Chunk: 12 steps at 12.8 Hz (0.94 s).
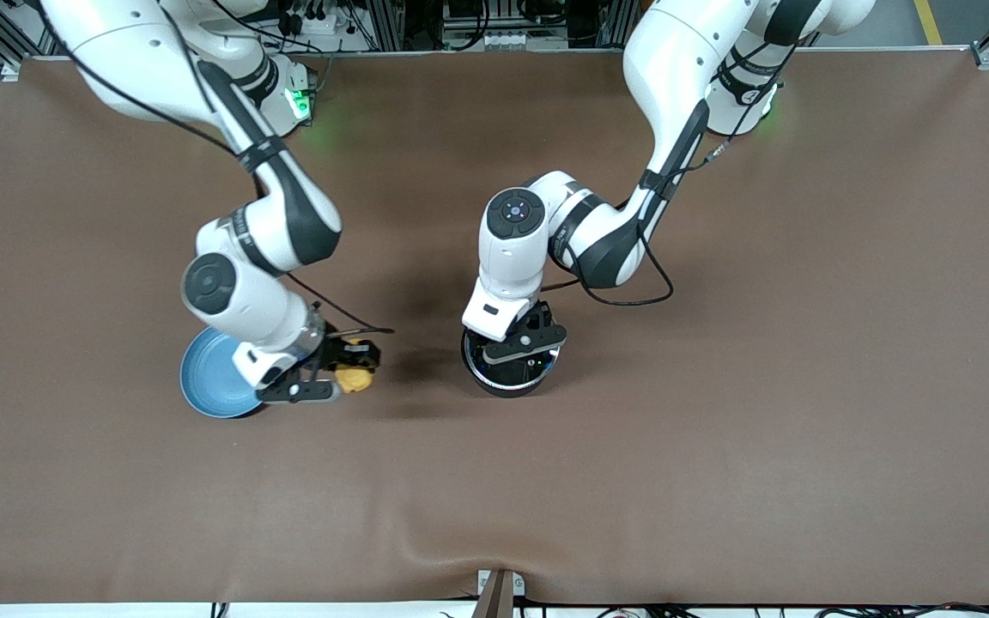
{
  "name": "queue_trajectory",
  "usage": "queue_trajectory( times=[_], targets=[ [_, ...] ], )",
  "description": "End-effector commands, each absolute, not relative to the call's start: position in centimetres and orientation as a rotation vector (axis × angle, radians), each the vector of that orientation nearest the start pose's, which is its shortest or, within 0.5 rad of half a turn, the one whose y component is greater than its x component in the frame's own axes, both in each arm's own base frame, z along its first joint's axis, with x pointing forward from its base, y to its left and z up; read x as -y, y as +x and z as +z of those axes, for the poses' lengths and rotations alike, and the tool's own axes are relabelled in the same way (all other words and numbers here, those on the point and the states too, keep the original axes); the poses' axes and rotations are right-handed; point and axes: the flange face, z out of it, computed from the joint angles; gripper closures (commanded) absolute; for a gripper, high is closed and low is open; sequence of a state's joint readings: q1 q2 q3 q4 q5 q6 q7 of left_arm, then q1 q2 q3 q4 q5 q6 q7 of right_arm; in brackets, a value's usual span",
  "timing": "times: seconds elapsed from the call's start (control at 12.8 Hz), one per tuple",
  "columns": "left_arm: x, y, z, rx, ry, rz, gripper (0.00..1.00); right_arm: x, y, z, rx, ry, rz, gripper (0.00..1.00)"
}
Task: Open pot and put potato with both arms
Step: 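Lift the lid off with the left gripper while the right gripper carries the potato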
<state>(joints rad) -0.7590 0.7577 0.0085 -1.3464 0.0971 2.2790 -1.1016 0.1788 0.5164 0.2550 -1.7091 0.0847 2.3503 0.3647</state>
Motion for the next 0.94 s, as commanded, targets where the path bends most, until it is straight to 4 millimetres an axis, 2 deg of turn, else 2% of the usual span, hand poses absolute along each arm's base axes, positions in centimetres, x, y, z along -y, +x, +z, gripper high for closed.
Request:
queue_trajectory(
  times=[0.0,0.08,0.16,0.23,0.31,0.47,0.62,0.7,0.86],
  targets=[
    [50.8,55.1,35.7,0.520,-3.180,-0.309,1.00,-30.4,62.1,32.6,-0.115,-2.892,-0.096,0.79],
    [49.7,55.4,39.3,0.553,-3.196,-0.321,1.00,-31.9,61.5,32.9,-0.114,-2.888,-0.097,0.79],
    [48.1,56.0,41.3,0.573,-3.205,-0.325,1.00,-32.9,61.3,33.0,-0.135,-2.880,-0.103,0.79],
    [45.7,56.5,42.7,0.558,-3.199,-0.310,1.00,-34.2,61.0,33.3,-0.147,-2.867,-0.125,0.79],
    [43.6,56.6,43.3,0.555,-3.210,-0.268,1.00,-35.7,60.5,33.1,-0.156,-2.852,-0.139,0.79],
    [36.8,56.9,44.3,0.491,-3.238,-0.190,1.00,-39.5,59.4,32.9,-0.171,-2.828,-0.147,0.79],
    [29.5,55.1,44.4,0.395,-3.264,-0.171,1.00,-43.0,58.5,32.1,-0.136,-2.838,-0.173,0.80],
    [26.2,54.0,44.0,0.341,-3.266,-0.180,1.00,-44.9,58.0,31.6,-0.127,-2.838,-0.218,0.81],
    [21.8,52.9,41.8,0.248,-3.253,-0.157,1.00,-47.7,57.6,30.3,-0.097,-2.861,-0.264,0.84]
  ],
)
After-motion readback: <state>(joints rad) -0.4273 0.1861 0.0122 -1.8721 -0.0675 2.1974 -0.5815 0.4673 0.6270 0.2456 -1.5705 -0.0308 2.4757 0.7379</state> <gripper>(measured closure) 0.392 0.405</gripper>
